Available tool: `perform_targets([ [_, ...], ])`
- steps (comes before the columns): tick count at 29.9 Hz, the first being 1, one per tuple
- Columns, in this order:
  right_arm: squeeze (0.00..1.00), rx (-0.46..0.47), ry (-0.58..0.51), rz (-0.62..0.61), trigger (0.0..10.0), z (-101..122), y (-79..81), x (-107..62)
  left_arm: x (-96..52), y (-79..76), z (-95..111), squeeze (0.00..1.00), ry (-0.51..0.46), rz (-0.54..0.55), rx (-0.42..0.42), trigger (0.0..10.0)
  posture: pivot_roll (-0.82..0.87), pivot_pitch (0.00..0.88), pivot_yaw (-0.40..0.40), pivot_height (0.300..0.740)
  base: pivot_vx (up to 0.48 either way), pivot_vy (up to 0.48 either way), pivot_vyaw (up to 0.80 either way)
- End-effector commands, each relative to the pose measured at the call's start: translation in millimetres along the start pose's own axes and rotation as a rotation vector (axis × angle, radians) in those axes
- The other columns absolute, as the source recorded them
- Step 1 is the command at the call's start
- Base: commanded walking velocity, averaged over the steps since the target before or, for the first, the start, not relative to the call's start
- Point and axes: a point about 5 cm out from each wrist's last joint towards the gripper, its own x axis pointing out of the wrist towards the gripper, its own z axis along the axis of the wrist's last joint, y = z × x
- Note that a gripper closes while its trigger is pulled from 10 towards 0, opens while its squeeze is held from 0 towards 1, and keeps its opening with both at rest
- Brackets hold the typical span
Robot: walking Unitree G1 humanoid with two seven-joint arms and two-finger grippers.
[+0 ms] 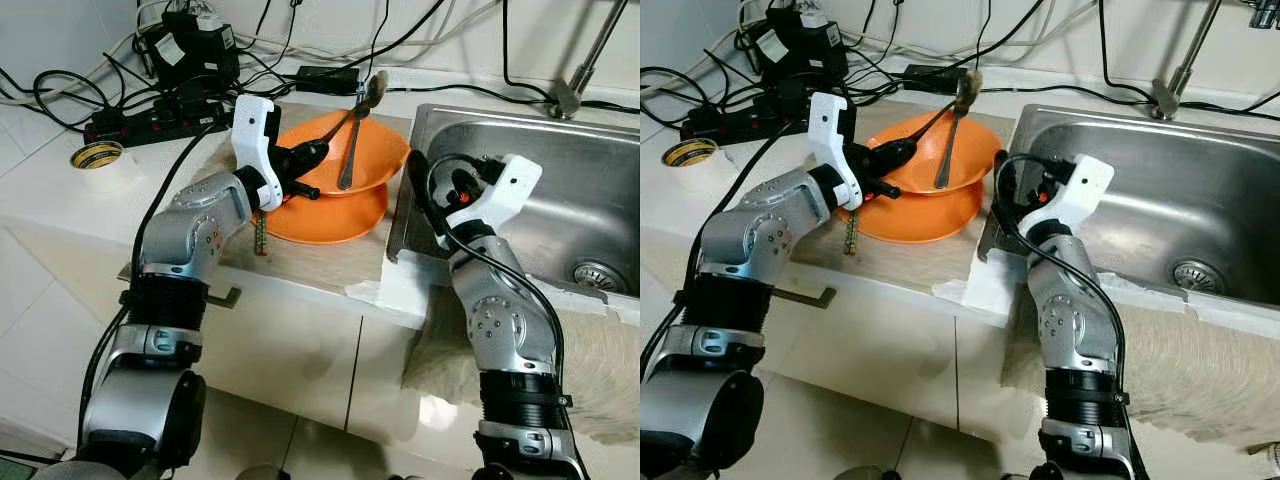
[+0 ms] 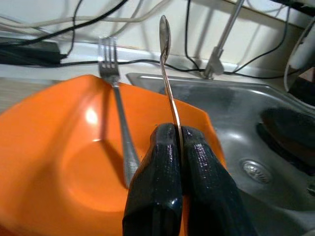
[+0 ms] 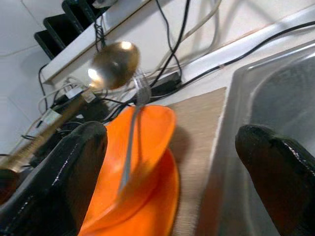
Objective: Kitchen organization
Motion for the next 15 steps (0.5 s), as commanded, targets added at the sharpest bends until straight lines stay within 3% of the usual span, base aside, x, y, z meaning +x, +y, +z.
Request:
perform_targets([
  [1,0.00,0.006,-0.006,0.027,10.0,6,5.4,2.3,-0.7,-3.1,2,0.00,-0.008,-0.017,0.003,0.0,0.03,0.000,0.066,0.740,0.000,0.000,0.00],
  [8,0.00,-0.007,0.010,0.036,10.0,5,4.6,4.9,1.5,-9.7,0,0.00,-0.019,-0.048,-0.025,0.0,0.04,0.000,0.063,0.740,0.000,0.000,0.00],
  [15,0.00,0.055,0.022,0.026,10.0,4,4.9,8.6,2.7,-19.9,-2,0.00,-0.032,-0.088,-0.040,0.0,0.04,0.000,0.061,0.740,0.000,0.000,0.00],
])
